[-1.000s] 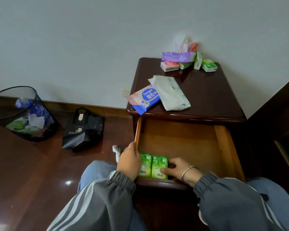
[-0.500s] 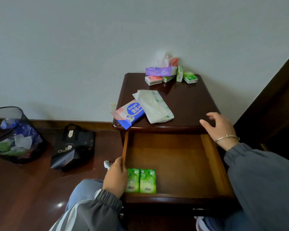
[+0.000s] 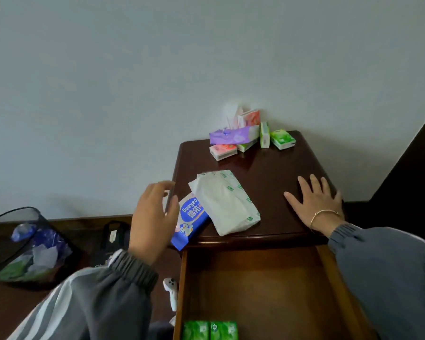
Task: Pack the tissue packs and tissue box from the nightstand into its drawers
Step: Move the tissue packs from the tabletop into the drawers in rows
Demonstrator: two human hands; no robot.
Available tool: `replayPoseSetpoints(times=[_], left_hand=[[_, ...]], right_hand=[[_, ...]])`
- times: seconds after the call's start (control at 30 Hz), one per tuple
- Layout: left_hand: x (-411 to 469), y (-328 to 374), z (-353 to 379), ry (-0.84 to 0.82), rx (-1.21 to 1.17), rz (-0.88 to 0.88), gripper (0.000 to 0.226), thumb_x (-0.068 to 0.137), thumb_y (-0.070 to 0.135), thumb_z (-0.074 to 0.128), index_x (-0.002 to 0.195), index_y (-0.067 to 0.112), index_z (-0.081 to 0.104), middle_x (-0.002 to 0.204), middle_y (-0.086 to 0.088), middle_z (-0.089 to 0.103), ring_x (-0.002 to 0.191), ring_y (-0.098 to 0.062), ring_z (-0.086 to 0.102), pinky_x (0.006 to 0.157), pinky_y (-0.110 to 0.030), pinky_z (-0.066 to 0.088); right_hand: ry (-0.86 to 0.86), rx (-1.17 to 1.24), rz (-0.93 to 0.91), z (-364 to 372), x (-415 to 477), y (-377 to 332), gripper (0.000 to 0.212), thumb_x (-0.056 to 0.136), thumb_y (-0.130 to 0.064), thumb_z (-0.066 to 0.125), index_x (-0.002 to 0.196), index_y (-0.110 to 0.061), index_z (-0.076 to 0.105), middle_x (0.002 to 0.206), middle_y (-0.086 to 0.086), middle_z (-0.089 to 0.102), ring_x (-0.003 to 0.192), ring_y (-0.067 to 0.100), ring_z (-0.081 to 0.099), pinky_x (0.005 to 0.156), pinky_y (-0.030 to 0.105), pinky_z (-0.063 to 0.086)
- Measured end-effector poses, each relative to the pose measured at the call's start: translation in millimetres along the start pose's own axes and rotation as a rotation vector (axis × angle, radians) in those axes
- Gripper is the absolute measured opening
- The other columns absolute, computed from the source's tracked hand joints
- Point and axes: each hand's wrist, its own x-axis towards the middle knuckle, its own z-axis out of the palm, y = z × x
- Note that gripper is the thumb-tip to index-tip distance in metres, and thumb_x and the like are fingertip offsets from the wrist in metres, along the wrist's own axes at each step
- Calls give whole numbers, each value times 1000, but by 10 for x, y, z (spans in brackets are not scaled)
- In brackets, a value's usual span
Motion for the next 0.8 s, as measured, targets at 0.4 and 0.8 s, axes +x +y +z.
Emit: replayPoseSetpoints(times=[0.4, 0.8], left_hand=[[2000, 618, 1973, -310, 523, 413, 51, 84, 15, 54, 134, 15, 42, 136, -5, 47, 126, -28, 43, 98, -41, 39], [1931, 118, 1064, 61, 295, 594, 29, 80, 33, 56, 72, 7, 65, 62, -8, 64, 52, -30, 58, 48, -28, 38]], right_hand=[[115, -9, 36, 106, -8, 4, 77, 77, -75, 3, 145, -40, 8, 158, -8, 9, 146, 17, 3, 115, 50, 14], [152, 23, 19, 93, -54, -2, 75, 79, -73, 10, 145, -39, 16, 157, -6, 16, 146, 19, 7, 114, 50, 16]])
